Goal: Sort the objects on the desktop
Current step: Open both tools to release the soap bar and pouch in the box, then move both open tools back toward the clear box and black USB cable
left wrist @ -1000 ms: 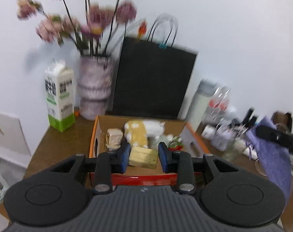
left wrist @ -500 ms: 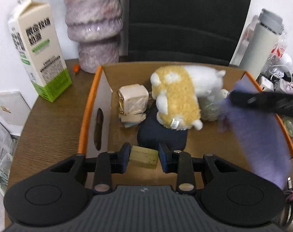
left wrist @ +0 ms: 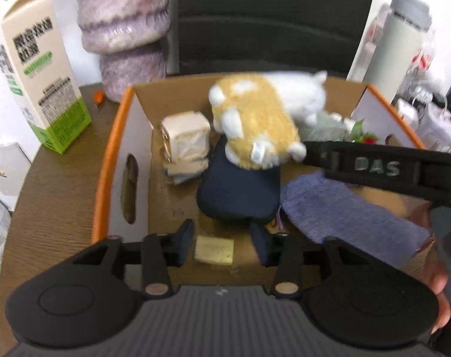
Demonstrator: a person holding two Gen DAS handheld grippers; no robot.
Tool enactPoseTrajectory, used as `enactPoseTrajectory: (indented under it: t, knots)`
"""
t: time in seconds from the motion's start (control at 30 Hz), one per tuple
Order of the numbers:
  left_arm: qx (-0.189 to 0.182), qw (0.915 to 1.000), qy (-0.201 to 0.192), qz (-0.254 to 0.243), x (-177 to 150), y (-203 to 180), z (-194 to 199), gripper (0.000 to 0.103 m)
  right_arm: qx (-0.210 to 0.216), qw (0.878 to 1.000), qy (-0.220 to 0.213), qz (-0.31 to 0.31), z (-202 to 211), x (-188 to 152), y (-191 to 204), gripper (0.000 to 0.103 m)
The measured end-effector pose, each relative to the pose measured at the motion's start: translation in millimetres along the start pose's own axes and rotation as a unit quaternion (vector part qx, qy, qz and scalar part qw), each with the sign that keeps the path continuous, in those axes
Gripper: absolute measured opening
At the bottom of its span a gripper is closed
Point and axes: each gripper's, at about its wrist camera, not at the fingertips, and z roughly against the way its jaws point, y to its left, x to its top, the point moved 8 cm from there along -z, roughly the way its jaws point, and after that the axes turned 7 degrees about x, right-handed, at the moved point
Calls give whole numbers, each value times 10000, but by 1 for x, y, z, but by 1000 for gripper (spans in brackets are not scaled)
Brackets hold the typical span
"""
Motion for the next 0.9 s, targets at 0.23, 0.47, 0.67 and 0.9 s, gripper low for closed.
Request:
enactPoseTrajectory:
  t: [0.23,0.47,0.67,0.9]
  knots:
    - [-184,9990,-69,410,11,17,42,81,-232,9992,138,302,54,21,-11,78]
    - [-62,9974,-175,692,2,25,83,100,-335,9980,302,441,108,11,-15,83]
    - [172,9960,-416,771,-13,31,123,103,-389,9963,151,753,151,-4,0,86]
    - [368,9934,-825,710,-33,29,167,103,-182,9960,-163,854,198,-20,20,88]
